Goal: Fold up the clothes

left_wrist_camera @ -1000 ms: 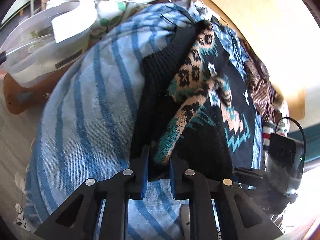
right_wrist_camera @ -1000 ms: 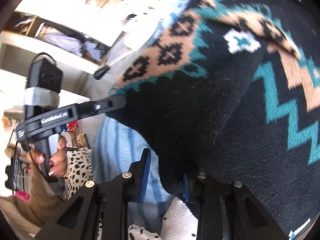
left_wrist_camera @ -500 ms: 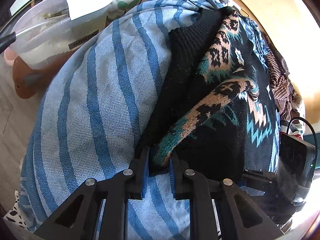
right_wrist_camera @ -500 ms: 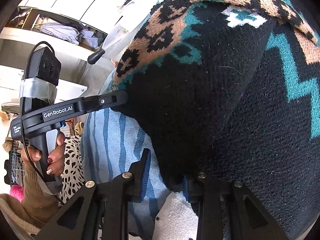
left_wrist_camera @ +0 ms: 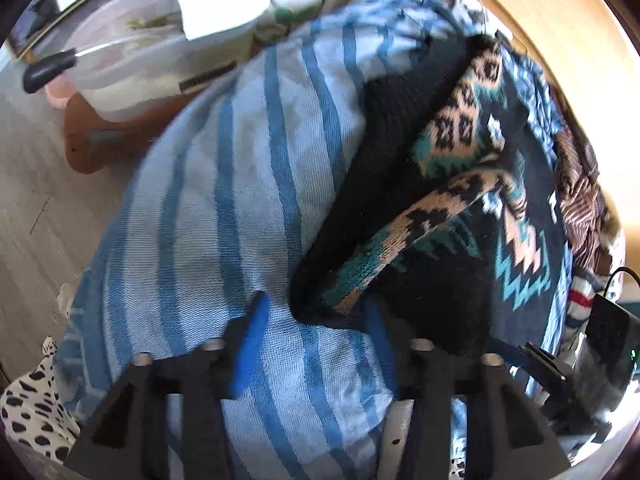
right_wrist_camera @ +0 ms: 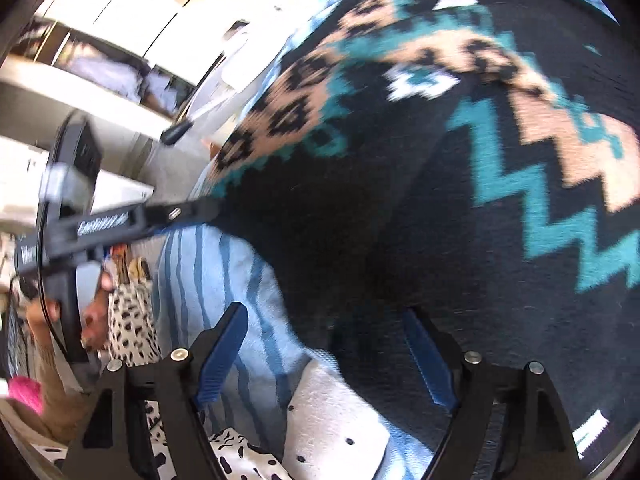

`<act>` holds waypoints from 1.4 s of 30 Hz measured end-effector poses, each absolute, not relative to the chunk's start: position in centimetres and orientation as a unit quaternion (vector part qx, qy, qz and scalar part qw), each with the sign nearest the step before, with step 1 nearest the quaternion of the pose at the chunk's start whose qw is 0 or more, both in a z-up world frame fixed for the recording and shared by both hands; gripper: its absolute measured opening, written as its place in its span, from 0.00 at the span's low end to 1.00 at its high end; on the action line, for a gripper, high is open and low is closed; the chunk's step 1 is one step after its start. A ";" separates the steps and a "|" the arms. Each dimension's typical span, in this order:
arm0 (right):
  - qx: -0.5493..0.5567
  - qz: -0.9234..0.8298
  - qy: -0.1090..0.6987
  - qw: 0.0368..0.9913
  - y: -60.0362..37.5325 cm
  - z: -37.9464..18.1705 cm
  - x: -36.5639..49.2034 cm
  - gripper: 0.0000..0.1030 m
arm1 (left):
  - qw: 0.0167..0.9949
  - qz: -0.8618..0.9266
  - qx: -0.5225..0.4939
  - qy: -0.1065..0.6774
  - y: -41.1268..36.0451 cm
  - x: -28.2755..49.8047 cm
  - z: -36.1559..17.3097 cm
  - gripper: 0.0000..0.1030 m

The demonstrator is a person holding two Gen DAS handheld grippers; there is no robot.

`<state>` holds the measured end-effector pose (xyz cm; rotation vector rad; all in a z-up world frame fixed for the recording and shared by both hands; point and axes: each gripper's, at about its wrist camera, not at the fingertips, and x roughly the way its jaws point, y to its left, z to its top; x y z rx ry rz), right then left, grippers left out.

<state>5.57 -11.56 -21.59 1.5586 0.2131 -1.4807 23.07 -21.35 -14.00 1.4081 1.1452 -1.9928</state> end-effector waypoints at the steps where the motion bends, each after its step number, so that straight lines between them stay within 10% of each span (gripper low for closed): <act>1: 0.634 -0.611 0.082 0.467 -11.4 -21.3 5.2 0.77 | 0.220 -0.723 0.502 0.421 -21.4 23.5 -13.6 0.52; 13: 0.583 -0.633 0.043 0.507 -14.6 -17.9 4.9 0.74 | 0.169 -0.768 0.446 0.427 -22.2 23.4 -7.8 0.52; 16: 0.597 -0.610 0.035 0.521 -14.8 -18.5 4.8 0.43 | 0.129 -0.775 0.453 0.422 -21.3 22.2 -7.8 0.52; 19: 0.592 -0.607 0.070 0.525 -15.3 -19.0 5.2 0.37 | 0.112 -0.777 0.478 0.395 -20.0 20.0 -8.4 0.31; 31: 0.620 -0.590 0.113 0.505 -16.3 -22.9 6.9 0.37 | 0.114 -0.716 0.562 0.399 -19.3 18.1 -15.8 0.22; 34: 0.626 -0.591 0.070 0.504 -14.5 -22.3 6.4 0.56 | 0.073 -0.742 0.518 0.420 -20.2 20.2 -13.9 0.29; 37: 0.633 -0.585 0.058 0.503 -12.6 -22.5 6.5 0.58 | 0.096 -0.776 0.479 0.398 -21.1 22.1 -11.6 0.70; 42: 0.649 -0.570 0.071 0.498 -13.0 -24.2 7.6 0.55 | 0.129 -0.788 0.466 0.382 -22.8 22.1 -11.2 0.72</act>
